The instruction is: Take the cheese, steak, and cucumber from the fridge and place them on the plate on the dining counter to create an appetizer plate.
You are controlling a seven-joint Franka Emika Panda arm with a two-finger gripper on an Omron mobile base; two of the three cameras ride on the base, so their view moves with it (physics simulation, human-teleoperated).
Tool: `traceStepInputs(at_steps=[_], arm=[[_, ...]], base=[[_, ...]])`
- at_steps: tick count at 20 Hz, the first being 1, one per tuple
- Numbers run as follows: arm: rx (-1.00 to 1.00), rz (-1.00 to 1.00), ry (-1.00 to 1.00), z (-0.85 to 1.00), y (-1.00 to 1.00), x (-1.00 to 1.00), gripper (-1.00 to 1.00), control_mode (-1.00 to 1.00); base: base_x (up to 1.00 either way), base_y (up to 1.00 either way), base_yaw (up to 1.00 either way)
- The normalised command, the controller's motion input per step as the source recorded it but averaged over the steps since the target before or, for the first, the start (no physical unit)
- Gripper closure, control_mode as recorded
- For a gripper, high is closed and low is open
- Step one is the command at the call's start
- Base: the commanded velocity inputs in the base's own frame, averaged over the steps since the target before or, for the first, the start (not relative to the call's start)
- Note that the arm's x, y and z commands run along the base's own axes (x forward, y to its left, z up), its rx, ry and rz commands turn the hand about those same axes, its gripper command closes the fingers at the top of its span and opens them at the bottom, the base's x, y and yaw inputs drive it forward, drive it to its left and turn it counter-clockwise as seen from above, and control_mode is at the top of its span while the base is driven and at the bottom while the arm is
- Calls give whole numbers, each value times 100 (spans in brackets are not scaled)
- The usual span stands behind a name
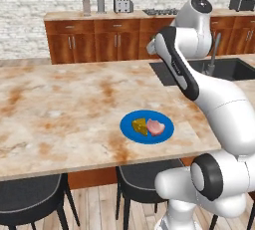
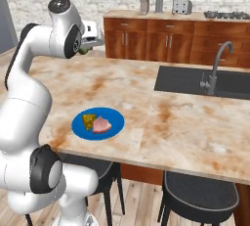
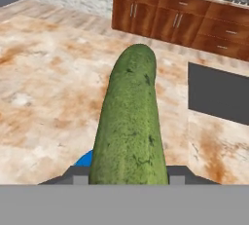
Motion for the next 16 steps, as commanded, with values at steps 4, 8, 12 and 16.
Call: traceStepInputs(at_steps=[4,8,12,16], arm=[[0,2,8,-39,-16,0,100,-100],[0,24,22,-72,-27,0,100,-100],[7,41,22,-66,-18,14,100,-100],[2,32,21,-35,-5,16,100,-100]], base=[[0,0,0],[0,0,0],[0,0,0],[0,0,0]])
